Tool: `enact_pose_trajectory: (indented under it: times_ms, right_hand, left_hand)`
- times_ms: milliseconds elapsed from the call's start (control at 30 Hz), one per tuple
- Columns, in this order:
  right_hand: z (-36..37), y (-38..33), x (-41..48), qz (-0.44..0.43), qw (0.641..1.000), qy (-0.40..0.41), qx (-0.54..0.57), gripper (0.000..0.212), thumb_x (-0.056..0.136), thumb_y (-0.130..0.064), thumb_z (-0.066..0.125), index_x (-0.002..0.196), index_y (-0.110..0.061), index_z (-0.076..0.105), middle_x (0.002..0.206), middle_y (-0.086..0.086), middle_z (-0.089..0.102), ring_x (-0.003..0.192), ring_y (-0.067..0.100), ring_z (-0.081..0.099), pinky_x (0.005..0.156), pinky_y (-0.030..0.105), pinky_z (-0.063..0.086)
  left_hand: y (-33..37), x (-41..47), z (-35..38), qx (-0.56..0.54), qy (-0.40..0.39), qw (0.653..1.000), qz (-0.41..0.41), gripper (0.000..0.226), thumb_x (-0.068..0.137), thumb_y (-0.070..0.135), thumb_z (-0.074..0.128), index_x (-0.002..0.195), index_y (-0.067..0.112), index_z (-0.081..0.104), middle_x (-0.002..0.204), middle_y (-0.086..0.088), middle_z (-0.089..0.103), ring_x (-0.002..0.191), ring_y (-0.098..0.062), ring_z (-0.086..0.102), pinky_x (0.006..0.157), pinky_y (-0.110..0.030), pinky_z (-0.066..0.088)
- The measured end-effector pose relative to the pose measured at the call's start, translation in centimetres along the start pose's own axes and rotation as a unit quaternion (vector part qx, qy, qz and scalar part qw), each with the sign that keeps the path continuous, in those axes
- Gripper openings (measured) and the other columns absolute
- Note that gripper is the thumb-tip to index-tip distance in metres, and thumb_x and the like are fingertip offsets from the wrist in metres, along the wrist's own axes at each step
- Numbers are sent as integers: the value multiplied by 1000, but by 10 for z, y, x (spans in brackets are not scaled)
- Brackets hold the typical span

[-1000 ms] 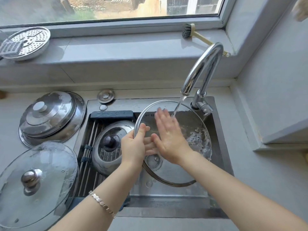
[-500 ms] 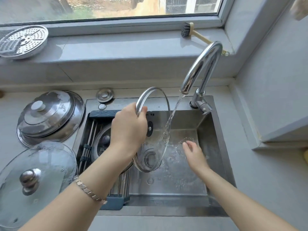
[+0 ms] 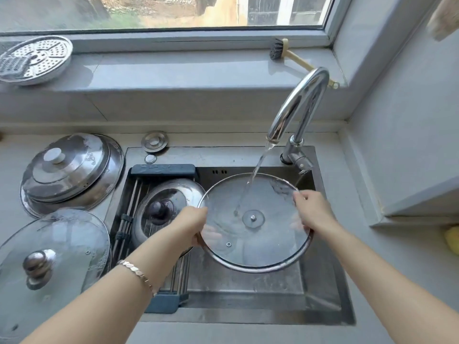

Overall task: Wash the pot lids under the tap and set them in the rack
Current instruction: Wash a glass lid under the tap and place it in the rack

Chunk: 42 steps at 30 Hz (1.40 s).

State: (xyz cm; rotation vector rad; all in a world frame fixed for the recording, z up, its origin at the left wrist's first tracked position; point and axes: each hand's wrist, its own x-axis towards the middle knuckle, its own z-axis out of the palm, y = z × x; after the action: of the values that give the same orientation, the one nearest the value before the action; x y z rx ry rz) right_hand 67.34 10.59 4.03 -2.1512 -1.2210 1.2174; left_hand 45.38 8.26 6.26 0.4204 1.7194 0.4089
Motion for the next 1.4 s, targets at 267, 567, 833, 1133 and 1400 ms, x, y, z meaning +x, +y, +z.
enact_pose_trajectory:
  times_ms: [267,567,833,1133,1400]
  right_hand:
    - [-19,-40,-12,-319,937,112,-87,24,97,-36,41,109,-22,57,60,-7,57,58,23,63,66,39,52]
    - [39,11,-2,-36,926,-39,373,45,95,-51,18,101,-21,51,53,3,60,50,14,64,56,29,54]
    - [56,37,-18,262,759,-266,533,66,88,-58,37,92,2,64,100,28,65,103,41,51,92,48,37]
    - [45,45,-20,278,726,-390,493,33,83,-19,49,111,-1,50,123,25,59,98,36,67,74,44,58]
    - [61,32,-11,196,764,-163,593,61,88,-58,40,133,-18,47,98,13,71,64,21,72,45,24,55]
  left_hand:
    - [-13,26,15,-277,-35,960,-14,50,94,58,30,104,13,50,89,-13,56,73,-24,54,72,-37,44]
    - [19,-9,-11,-150,113,943,273,30,100,36,31,93,16,53,88,3,54,84,-12,49,80,-29,35]
    - [18,-30,-10,-69,177,892,410,39,95,37,46,69,9,45,58,4,36,53,-11,28,53,-26,27]
    - [7,-26,-10,-61,27,841,536,34,72,34,48,42,23,56,92,19,71,109,-11,55,95,-28,39]
    - [24,-15,-18,-105,-90,919,368,38,100,38,24,133,34,43,150,14,30,137,1,25,114,-24,21]
